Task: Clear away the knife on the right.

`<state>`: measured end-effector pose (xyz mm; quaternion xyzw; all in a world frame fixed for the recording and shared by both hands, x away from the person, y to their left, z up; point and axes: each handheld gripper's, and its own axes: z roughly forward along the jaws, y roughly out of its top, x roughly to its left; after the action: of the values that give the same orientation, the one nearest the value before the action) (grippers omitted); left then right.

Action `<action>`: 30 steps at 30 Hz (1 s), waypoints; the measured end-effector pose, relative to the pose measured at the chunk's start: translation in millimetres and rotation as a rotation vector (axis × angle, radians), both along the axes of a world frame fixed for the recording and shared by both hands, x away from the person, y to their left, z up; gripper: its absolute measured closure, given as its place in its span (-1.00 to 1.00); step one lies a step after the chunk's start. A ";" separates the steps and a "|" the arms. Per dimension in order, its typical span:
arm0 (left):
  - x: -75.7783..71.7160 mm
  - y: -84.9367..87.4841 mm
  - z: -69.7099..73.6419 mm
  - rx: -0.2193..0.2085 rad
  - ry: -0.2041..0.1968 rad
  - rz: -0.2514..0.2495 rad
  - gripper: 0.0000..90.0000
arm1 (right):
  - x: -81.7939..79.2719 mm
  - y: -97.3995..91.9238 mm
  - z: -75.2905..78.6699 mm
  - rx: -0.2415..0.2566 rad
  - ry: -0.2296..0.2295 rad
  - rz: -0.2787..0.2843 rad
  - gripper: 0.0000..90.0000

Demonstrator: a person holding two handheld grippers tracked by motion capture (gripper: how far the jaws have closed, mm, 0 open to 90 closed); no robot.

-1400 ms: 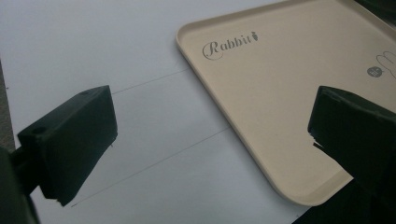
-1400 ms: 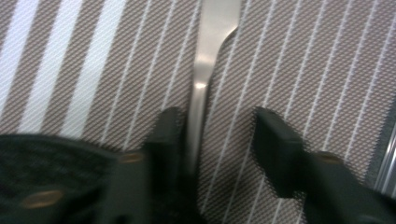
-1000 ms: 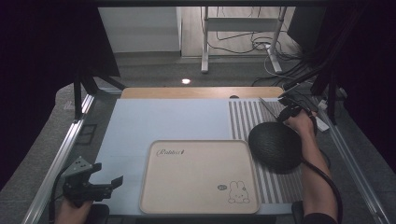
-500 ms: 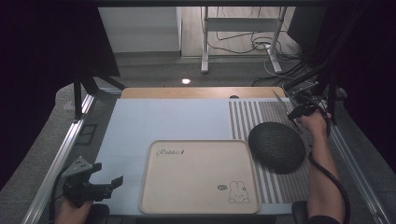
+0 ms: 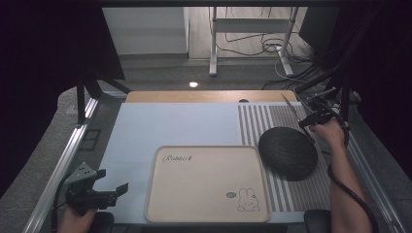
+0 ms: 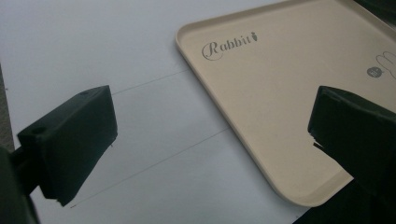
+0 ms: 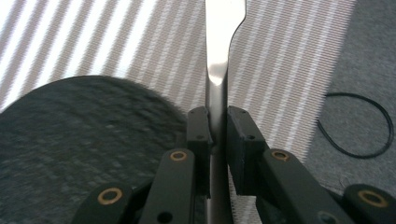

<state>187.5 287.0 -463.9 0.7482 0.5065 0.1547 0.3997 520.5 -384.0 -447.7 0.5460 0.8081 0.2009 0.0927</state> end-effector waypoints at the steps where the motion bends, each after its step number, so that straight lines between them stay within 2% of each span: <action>1: -0.1 0.1 0.0 0.000 -0.001 0.000 -0.97 | -4.8 8.4 1.3 0.004 -0.001 0.018 0.79; 2: -0.1 0.1 0.0 0.000 -0.001 0.000 -0.97 | -4.8 8.4 1.3 0.004 -0.001 0.018 0.79; 3: -0.1 0.5 -0.1 -0.003 -0.002 -0.001 -0.97 | -10.6 17.7 1.6 -0.002 -0.004 0.044 0.79; 8: -0.4 0.2 0.0 0.000 -0.003 -0.002 -0.97 | -25.2 38.9 -1.0 -0.008 0.010 0.095 0.79; 12: -0.3 0.3 0.0 -0.001 -0.003 -0.002 -0.97 | -33.9 50.0 -3.1 -0.013 0.016 0.120 0.79; 19: -0.4 0.0 0.1 0.003 -0.005 -0.004 -0.97 | -60.6 81.6 -6.4 -0.008 0.033 0.208 0.79; 30: -0.5 0.0 0.1 0.004 -0.005 -0.004 -0.97 | -102.8 119.6 -8.0 -0.010 0.023 0.341 0.79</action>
<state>187.0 287.0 -463.8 0.7496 0.5037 0.1566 0.3998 417.7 -264.3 -455.7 0.4029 0.8909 0.2037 0.0508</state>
